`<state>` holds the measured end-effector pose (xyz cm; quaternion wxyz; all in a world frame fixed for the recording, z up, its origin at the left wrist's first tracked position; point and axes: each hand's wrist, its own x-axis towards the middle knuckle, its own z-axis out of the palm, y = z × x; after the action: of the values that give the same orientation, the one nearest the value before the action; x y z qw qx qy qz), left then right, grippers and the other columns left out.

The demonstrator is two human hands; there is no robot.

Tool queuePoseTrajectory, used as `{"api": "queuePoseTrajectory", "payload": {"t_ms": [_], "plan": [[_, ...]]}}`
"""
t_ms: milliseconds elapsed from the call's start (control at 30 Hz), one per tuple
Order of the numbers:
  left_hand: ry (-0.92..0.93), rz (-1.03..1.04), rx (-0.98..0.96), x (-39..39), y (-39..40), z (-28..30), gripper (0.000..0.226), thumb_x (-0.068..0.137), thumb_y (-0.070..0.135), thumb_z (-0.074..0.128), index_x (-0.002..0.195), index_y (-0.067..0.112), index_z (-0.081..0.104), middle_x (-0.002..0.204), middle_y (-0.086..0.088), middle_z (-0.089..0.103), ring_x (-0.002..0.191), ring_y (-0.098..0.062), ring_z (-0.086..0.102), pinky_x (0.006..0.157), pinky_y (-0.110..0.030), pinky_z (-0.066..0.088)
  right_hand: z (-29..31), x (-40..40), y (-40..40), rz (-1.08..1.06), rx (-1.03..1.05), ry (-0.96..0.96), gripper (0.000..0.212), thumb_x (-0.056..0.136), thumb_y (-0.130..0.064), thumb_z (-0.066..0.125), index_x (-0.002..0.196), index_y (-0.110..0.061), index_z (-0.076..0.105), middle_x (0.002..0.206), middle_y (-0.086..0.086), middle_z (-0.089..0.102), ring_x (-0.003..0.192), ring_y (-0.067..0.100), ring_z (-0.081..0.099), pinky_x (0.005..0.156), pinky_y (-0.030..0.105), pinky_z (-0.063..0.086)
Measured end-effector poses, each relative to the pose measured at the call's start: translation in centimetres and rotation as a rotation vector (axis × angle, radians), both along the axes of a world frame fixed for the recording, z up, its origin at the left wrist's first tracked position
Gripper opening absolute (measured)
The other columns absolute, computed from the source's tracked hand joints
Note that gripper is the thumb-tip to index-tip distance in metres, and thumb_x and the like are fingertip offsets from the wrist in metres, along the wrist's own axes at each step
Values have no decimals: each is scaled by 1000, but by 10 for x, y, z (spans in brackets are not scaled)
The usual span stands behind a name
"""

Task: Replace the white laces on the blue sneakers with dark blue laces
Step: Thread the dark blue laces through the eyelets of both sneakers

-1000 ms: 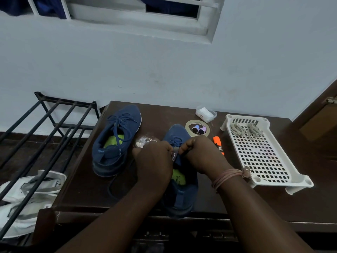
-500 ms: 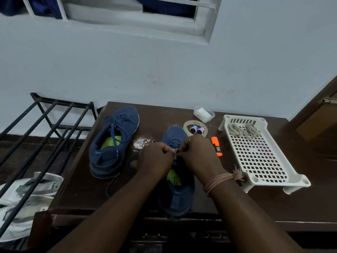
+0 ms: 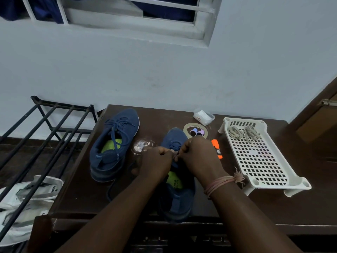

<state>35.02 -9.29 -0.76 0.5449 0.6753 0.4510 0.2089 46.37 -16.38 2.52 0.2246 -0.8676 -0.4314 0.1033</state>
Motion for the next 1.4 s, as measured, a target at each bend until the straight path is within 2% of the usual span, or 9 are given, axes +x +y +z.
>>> {"api": "queuePoseTrajectory", "payload": {"t_ms": [67, 167, 267, 433, 633, 833, 1033, 1200, 1400], "plan": [[4, -19, 33, -1, 0, 0, 20, 92, 27, 64, 84, 14, 78, 78, 2, 72, 70, -8, 66, 57, -10, 49, -2, 1, -1, -15, 28, 7, 10, 75, -15, 77, 67, -11, 74, 65, 5, 69, 65, 17, 66, 65, 33, 58], [-42, -87, -113, -2, 4, -2, 23, 86, 38, 65, 85, 18, 78, 85, 1, 77, 85, -19, 73, 81, -38, 60, -1, 2, -1, -32, 35, 35, 12, 73, -20, 82, 68, -13, 73, 67, 2, 69, 66, 15, 65, 64, 29, 56], [-155, -75, -299, -6, 5, 1, 23, 91, 29, 67, 92, 8, 75, 90, -12, 77, 95, -33, 72, 90, -46, 56, 2, 1, 0, 7, 39, 28, 12, 72, -22, 83, 72, -15, 73, 71, 1, 70, 69, 14, 65, 66, 29, 55], [-217, 6, -443, -5, 6, -2, 18, 95, 19, 64, 90, 4, 73, 90, -20, 75, 84, -32, 71, 75, -37, 57, 3, 0, 4, 59, -2, 71, 11, 74, -27, 83, 79, -21, 74, 78, -5, 70, 75, 10, 65, 76, 35, 59], [-269, 109, -705, 1, 6, 2, 22, 98, 14, 56, 107, -2, 68, 92, -21, 72, 73, -30, 69, 63, -35, 57, 0, -3, 5, 1, 13, 157, 11, 76, -22, 83, 78, -13, 76, 77, 3, 72, 75, 16, 67, 72, 30, 57], [-275, 114, -725, 2, 5, 1, 20, 98, 14, 54, 91, 4, 69, 77, -16, 70, 63, -26, 66, 56, -31, 57, -2, -3, 6, 30, 67, 161, 25, 75, -19, 82, 98, -23, 73, 72, -16, 53, 73, 5, 55, 67, 18, 43], [-247, 140, -658, 2, 4, 1, 16, 95, 13, 59, 92, 3, 71, 85, -19, 72, 69, -28, 68, 65, -35, 56, -3, -5, 6, 86, 75, 66, 19, 78, -23, 79, 96, -28, 79, 89, -12, 74, 81, 5, 64, 82, 28, 55], [-219, 134, -636, 2, 5, 3, 17, 95, 12, 60, 85, 3, 71, 87, -21, 71, 73, -30, 66, 71, -37, 54, -2, -7, 8, 67, 64, 51, 13, 77, -20, 77, 88, -27, 77, 80, -12, 71, 78, 8, 66, 80, 33, 57], [-206, 114, -588, 0, 1, 1, 20, 93, 14, 63, 76, 7, 73, 90, -21, 75, 93, -35, 70, 98, -49, 53, -1, -4, 8, 28, 78, 26, 11, 81, -16, 73, 74, -23, 78, 71, -12, 69, 72, 5, 65, 77, 30, 58]]}}
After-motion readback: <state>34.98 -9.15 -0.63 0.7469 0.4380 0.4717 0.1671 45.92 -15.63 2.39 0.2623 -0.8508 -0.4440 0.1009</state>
